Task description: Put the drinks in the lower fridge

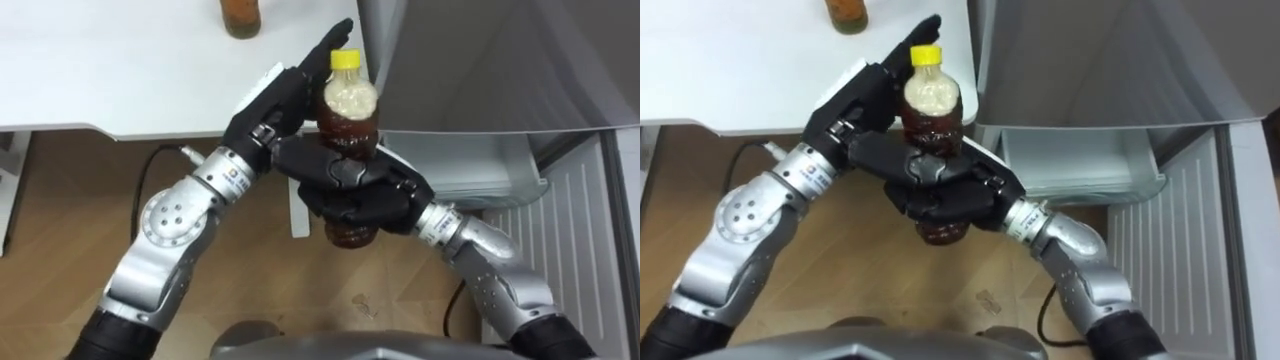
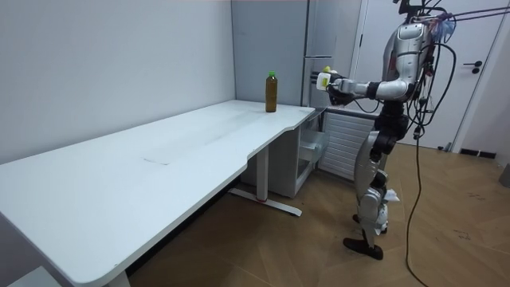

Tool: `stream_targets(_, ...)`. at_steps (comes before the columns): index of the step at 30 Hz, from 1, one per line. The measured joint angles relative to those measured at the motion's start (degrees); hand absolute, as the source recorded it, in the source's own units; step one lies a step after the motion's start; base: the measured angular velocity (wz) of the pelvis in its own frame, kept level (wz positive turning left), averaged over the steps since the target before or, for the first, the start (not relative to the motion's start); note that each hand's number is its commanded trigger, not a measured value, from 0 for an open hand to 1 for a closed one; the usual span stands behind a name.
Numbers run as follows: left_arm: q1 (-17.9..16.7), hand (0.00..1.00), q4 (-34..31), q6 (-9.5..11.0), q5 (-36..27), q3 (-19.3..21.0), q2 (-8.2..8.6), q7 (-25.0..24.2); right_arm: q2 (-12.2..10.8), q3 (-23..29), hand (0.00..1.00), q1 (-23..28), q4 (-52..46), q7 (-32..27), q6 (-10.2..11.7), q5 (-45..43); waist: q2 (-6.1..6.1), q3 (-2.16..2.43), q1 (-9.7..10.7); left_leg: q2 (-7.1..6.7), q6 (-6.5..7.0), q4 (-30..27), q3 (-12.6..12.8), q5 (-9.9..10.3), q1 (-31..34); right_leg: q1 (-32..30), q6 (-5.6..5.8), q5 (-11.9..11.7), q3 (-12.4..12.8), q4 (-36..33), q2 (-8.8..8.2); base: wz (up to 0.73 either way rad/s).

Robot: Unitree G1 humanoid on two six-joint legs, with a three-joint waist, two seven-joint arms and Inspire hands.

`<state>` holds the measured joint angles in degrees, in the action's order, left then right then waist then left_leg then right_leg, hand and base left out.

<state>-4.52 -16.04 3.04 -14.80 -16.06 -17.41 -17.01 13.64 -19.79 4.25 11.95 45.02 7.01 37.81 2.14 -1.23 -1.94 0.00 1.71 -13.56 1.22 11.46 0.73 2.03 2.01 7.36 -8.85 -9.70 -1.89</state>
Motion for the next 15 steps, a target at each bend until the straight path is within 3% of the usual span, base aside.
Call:
stream_targets(3, 0.00, 0.00, -3.09, 0.01, -2.16, 1.69, 0.06, -0.85, -0.25, 1.04, 1.00, 0.22, -1.50, 2.41, 1.81, 1.46, -0.02, -0.01, 0.05, 0.02, 0.00, -0.12, -0.33, 0.00, -0.34, 0.66, 0.00, 0.00, -0.07, 0.07, -0.10, 0.07)
stream_targets(10, 0.00, 0.00, -8.76, 0.05, -2.41, 6.04, -0.31, -1.98, -0.39, 3.57, 1.00, 2.51, -2.02, 6.47, 2.02, 0.07, -0.79, -0.01, -1.49, 0.10, 0.06, -0.06, -0.30, 0.10, -0.45, 1.21, 0.00, 0.00, 0.07, 0.10, -0.10, 0.00)
stream_targets(13, 0.12, 0.00, -14.67, 5.00, -4.06, 14.46, 1.73, 0.31, 0.44, 5.22, 1.00, 6.74, -0.68, 6.77, 1.46, -2.95, -1.27, -0.11, -2.45, -0.10, 0.01, 0.12, -0.34, 0.13, -1.36, 1.99, 0.01, 0.01, -0.06, 0.14, -0.02, -0.01)
stream_targets(15, 0.94, 0.00, -18.45, 11.13, -8.16, 20.83, 3.91, 3.12, 1.91, 6.33, 1.00, 10.68, -0.25, 6.32, -0.34, -9.08, -1.79, 0.02, -3.46, -0.15, -0.02, 0.36, -0.27, 0.10, -1.98, 2.26, 0.01, 0.03, -0.04, 0.04, -0.05, -0.04)
